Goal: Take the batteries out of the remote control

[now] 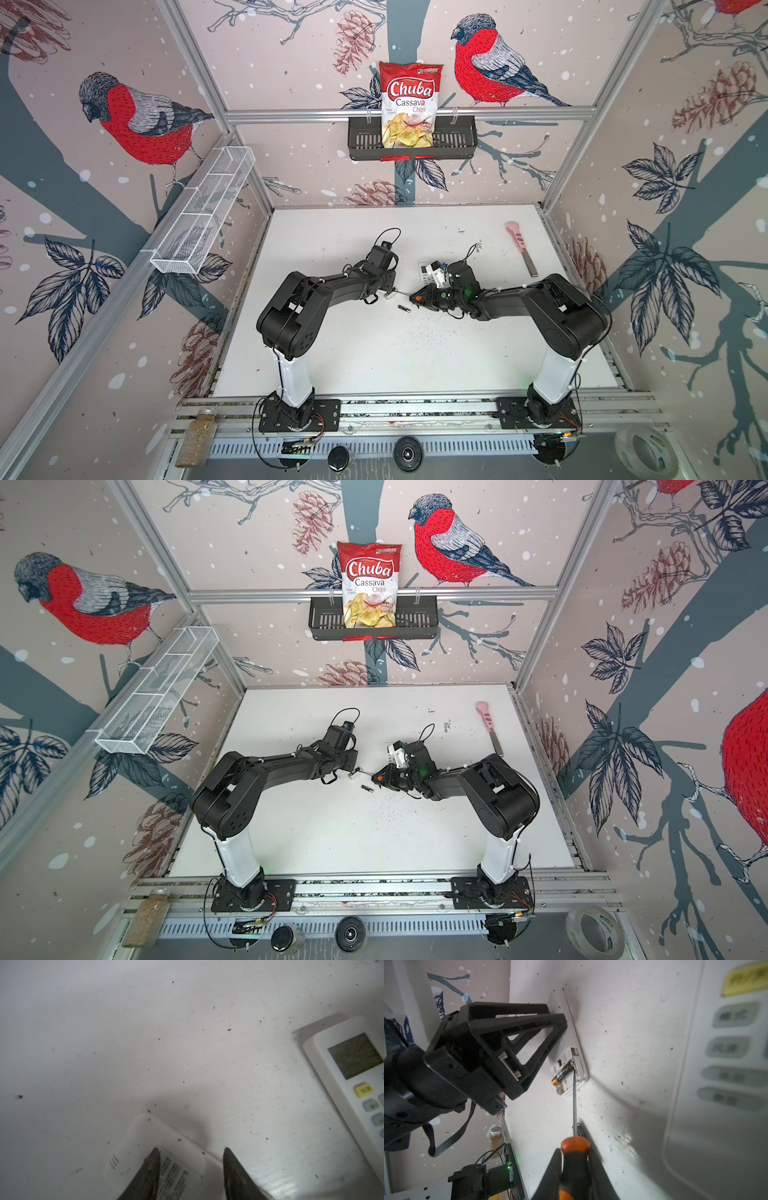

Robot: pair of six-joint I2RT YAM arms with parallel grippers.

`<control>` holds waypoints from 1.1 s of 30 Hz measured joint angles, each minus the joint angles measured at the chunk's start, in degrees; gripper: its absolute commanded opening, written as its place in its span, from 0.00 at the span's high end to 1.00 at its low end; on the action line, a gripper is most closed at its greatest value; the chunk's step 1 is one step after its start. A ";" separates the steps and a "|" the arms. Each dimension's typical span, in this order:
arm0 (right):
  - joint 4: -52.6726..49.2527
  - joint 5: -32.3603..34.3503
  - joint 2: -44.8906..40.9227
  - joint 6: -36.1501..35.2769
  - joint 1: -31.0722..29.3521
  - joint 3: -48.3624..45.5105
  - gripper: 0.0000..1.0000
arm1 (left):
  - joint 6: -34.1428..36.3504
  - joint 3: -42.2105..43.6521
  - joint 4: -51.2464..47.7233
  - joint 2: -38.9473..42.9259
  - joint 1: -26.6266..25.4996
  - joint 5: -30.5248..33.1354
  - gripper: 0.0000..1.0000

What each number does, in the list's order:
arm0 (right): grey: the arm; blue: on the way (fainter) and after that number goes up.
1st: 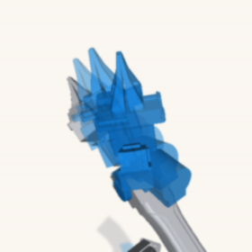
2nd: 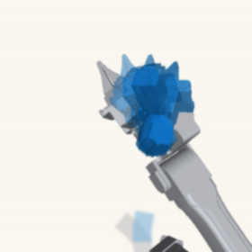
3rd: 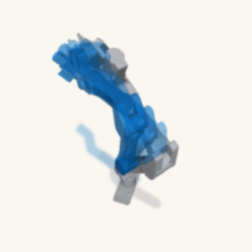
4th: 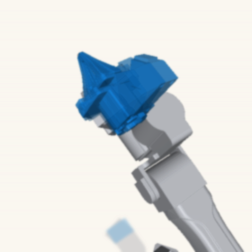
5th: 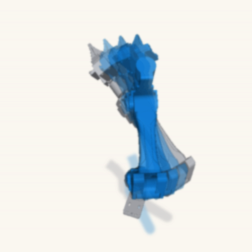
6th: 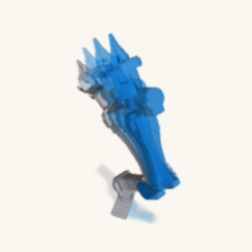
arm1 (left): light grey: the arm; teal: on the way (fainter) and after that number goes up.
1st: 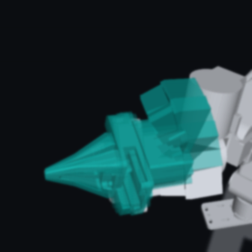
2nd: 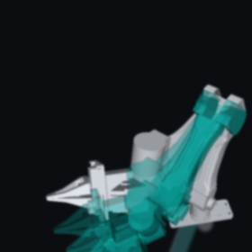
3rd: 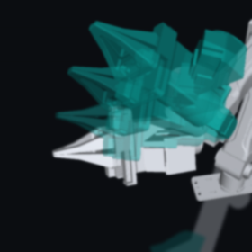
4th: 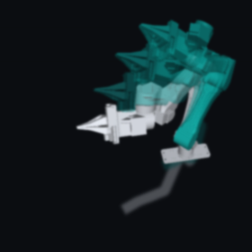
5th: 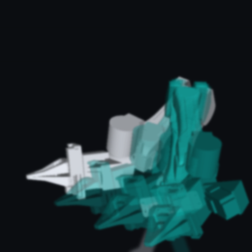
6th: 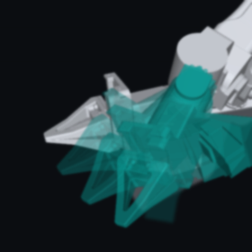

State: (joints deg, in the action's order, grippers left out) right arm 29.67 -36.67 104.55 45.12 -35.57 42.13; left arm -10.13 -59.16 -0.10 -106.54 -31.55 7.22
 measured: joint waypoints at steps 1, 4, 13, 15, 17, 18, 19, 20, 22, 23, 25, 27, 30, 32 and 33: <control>0.57 -0.17 0.24 0.00 0.02 -0.02 0.99 | 0.00 0.04 0.04 0.00 0.00 0.00 0.52; 2.10 -1.01 1.01 0.07 0.00 -0.11 0.99 | -0.02 0.09 0.15 0.00 0.00 0.00 0.52; 4.85 -2.47 1.95 0.46 -0.02 -0.20 0.99 | -0.02 0.09 0.26 0.00 0.00 -0.02 0.52; 4.94 -2.60 1.66 0.46 -0.04 -0.20 0.99 | -0.02 0.09 0.26 0.00 0.00 -0.02 0.52; 4.98 -2.80 1.11 0.44 -0.13 -0.24 0.99 | -0.02 0.09 0.26 0.00 0.00 -0.02 0.52; 5.05 -2.82 0.83 0.44 -0.20 -0.24 0.99 | -0.02 0.09 0.26 0.00 0.00 -0.02 0.52; 5.33 -2.95 0.61 0.42 -0.31 -0.24 0.99 | -0.02 0.09 0.26 0.00 0.00 -0.04 0.52; 5.42 -2.99 0.50 0.42 -0.37 -0.24 0.99 | -0.02 0.09 0.26 0.00 0.00 -0.04 0.52; 5.44 -3.15 0.39 0.42 -0.42 -0.22 0.99 | -0.02 0.09 0.26 0.00 0.00 -0.04 0.52; 5.44 -3.19 0.39 0.42 -0.44 -0.22 0.99 | -0.02 0.09 0.26 0.00 0.00 -0.04 0.52; 5.38 -3.23 0.44 0.39 -0.59 -0.04 0.99 | -0.02 0.09 0.24 0.00 0.00 -0.04 0.52; 5.40 -3.39 0.72 0.37 -0.76 0.17 0.99 | -0.02 0.09 0.24 0.02 0.00 -0.04 0.52; 5.31 -3.56 1.25 0.17 -0.81 0.17 0.99 | -0.02 0.09 0.24 0.04 0.00 -0.02 0.52; 5.29 -3.80 1.42 0.17 -0.85 0.20 0.99 | -0.04 0.09 0.24 0.04 0.00 -0.02 0.52; 5.01 -3.85 1.46 0.13 -0.87 0.33 0.99 | -0.04 0.09 0.24 0.04 0.00 -0.02 0.52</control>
State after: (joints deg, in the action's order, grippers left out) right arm 34.68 -40.51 106.02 45.25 -36.45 42.46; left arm -10.17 -59.07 0.14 -106.50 -31.55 7.20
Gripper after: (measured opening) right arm 0.229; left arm 0.483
